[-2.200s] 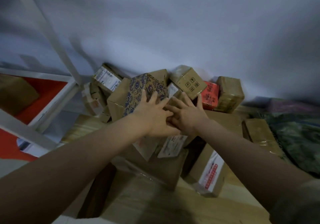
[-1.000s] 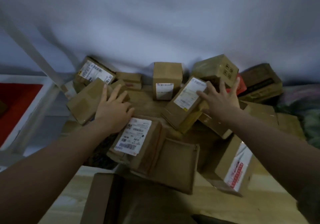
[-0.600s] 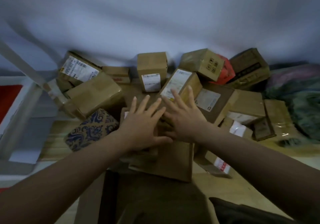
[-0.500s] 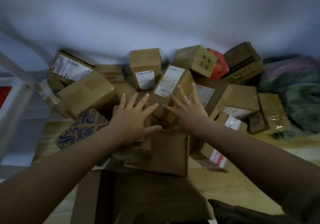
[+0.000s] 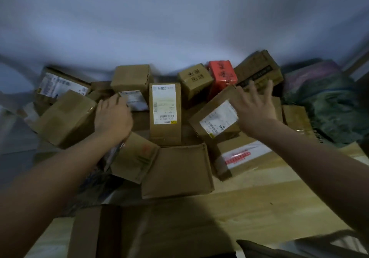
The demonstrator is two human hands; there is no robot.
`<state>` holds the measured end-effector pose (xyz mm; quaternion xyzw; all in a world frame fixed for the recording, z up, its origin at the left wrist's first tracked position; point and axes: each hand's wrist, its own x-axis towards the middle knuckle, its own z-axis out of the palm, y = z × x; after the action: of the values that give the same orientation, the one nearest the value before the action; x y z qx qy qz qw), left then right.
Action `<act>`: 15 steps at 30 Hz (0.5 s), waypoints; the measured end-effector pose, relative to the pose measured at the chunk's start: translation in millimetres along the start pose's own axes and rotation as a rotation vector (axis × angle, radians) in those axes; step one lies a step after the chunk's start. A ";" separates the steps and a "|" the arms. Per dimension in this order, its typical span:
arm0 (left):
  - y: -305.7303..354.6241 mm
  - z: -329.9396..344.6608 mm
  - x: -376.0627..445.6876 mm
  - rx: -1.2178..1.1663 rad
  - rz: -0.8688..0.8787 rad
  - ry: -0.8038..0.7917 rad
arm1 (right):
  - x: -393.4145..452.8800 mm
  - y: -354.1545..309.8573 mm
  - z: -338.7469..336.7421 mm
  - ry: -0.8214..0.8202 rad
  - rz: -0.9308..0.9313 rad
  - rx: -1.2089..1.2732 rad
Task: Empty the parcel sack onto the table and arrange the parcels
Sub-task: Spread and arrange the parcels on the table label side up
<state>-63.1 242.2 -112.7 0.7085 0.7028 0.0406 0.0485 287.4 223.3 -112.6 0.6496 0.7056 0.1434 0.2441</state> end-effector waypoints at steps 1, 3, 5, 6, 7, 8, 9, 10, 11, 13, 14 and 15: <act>15.3 -3.4 -0.4 -0.077 0.016 0.064 | 4.4 -11.5 -11.3 0.078 -0.050 0.046; 49.0 -10.3 -6.8 -0.082 0.147 0.121 | 20.0 -37.8 -34.4 0.214 -0.139 0.134; 74.5 -10.6 -19.7 0.032 0.362 0.096 | 39.6 -62.9 -53.3 0.263 -0.220 0.165; 80.5 -6.1 -26.9 0.096 0.448 0.057 | 49.1 -75.2 -58.4 0.261 -0.258 0.168; 80.9 1.1 -32.7 0.159 0.504 0.014 | 57.1 -86.6 -59.8 0.249 -0.292 0.167; 76.6 9.1 -38.6 0.212 0.526 -0.028 | 63.5 -98.0 -57.9 0.229 -0.318 0.163; 67.7 19.4 -43.4 0.267 0.532 -0.072 | 67.8 -107.9 -52.8 0.206 -0.334 0.157; 55.4 28.0 -48.1 0.331 0.527 -0.116 | 70.0 -114.5 -44.6 0.182 -0.338 0.155; 39.2 35.6 -51.5 0.400 0.504 -0.167 | 70.6 -115.9 -34.5 0.154 -0.328 0.163; 2.5 44.0 -56.4 0.511 0.412 -0.262 | 67.6 -100.9 -10.1 0.066 -0.275 0.140; -13.6 45.1 -58.2 0.532 0.358 -0.290 | 65.6 -86.4 2.4 0.023 -0.250 0.088; -25.3 43.8 -59.1 0.529 0.325 -0.308 | 63.2 -70.3 14.2 -0.009 -0.228 0.029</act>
<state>-83.1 182.8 -158.7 0.7972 0.5513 -0.2430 -0.0384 233.0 275.9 -171.1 0.5692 0.7759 0.1013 0.2525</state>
